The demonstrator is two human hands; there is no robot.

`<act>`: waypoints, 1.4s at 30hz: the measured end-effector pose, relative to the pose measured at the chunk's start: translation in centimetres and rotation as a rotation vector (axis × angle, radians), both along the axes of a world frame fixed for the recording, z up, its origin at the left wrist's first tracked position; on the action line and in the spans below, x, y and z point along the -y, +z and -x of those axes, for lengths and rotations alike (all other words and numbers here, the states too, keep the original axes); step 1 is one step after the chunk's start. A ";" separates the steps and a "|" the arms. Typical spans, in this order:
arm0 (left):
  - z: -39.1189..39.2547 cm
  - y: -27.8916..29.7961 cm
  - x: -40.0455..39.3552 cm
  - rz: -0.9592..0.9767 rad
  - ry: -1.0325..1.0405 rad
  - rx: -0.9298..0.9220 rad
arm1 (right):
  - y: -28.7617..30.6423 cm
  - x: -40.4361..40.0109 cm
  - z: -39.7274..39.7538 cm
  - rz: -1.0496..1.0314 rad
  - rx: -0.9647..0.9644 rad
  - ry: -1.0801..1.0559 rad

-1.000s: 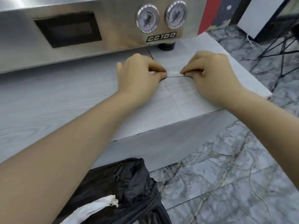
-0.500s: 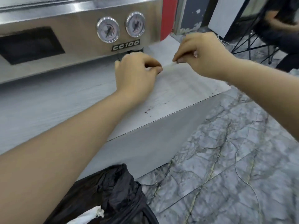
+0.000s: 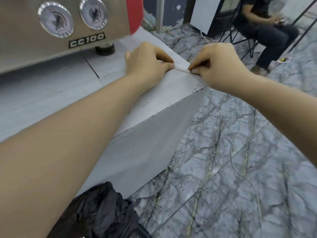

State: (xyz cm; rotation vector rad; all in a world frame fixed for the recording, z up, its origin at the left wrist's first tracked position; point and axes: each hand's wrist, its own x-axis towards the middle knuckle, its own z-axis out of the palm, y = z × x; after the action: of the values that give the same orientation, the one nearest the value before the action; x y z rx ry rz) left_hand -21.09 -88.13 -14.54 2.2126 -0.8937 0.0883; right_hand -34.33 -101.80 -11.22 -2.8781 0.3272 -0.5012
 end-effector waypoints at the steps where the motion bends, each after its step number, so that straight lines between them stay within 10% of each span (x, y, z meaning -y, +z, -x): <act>1: 0.1 0.0 0.4 0.007 -0.025 -0.009 | -0.1 -0.5 0.7 -0.001 0.011 -0.039; 13: -0.3 0.8 -1.4 -0.013 -0.329 -0.070 | -1.8 -8.1 3.3 -0.150 0.198 -0.376; 42: -2.4 0.3 -26.5 0.033 -0.424 -0.067 | -1.4 -32.4 2.4 -0.365 0.169 -0.368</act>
State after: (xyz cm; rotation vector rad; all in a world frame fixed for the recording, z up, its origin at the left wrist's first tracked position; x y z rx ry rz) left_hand -18.73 -61.65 -14.29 1.9386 -1.2906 -0.1696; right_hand -36.73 -69.36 -12.58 -2.4099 0.8319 -0.6605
